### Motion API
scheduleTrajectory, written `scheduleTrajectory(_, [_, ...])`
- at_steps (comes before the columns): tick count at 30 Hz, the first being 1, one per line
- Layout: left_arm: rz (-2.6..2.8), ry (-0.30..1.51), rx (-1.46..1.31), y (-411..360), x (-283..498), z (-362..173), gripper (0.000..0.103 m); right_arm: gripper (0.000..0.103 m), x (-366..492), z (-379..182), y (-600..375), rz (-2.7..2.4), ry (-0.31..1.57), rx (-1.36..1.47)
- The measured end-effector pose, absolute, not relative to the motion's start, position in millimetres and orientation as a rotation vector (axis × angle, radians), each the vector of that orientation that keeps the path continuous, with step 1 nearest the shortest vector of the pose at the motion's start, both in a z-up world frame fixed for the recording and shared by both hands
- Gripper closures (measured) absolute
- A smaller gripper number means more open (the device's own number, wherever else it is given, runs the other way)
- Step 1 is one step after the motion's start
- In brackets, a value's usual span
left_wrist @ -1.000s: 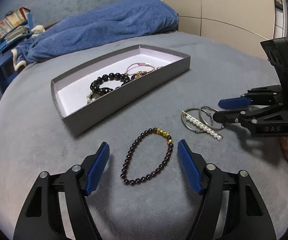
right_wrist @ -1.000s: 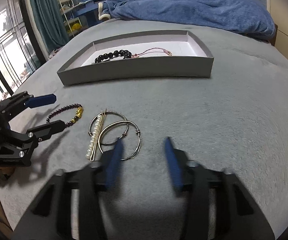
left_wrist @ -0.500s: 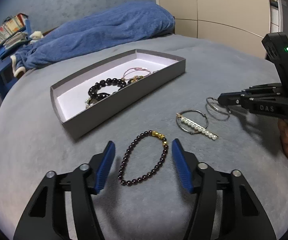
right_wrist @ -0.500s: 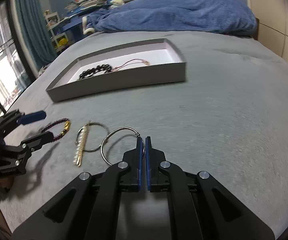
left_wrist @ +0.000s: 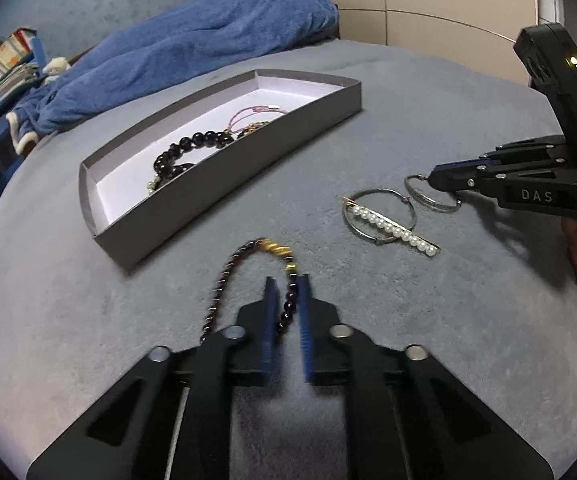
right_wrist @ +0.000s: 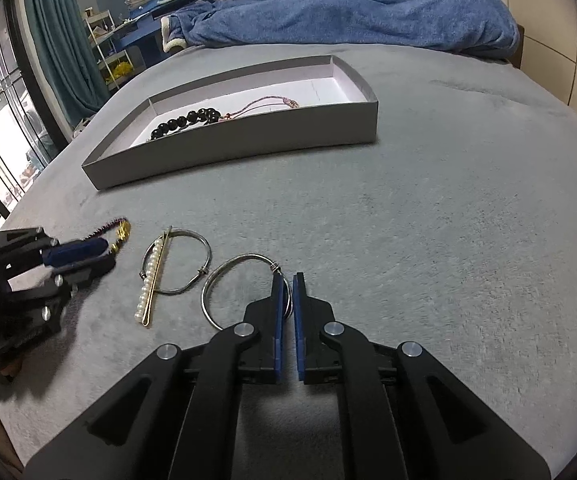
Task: Organize jewelry
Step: 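Carry the garnet bracelet to the box with the left tool while the right tool carries the hoop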
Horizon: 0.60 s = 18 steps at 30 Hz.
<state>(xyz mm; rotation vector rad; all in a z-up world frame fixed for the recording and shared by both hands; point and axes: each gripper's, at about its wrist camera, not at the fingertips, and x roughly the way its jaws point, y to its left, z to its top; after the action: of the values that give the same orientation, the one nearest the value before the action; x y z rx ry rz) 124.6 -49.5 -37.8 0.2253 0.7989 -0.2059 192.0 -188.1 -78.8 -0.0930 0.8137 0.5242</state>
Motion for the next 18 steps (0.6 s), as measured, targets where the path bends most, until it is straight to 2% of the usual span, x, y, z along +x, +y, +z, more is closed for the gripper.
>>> scheduleTrajectory(18, [-0.174, 0.690, 0.000, -8.8, 117.9, 1.3, 0.097, 0.098, 183.6, -58.8, -199.6, 0.591, 0.734, -0.012])
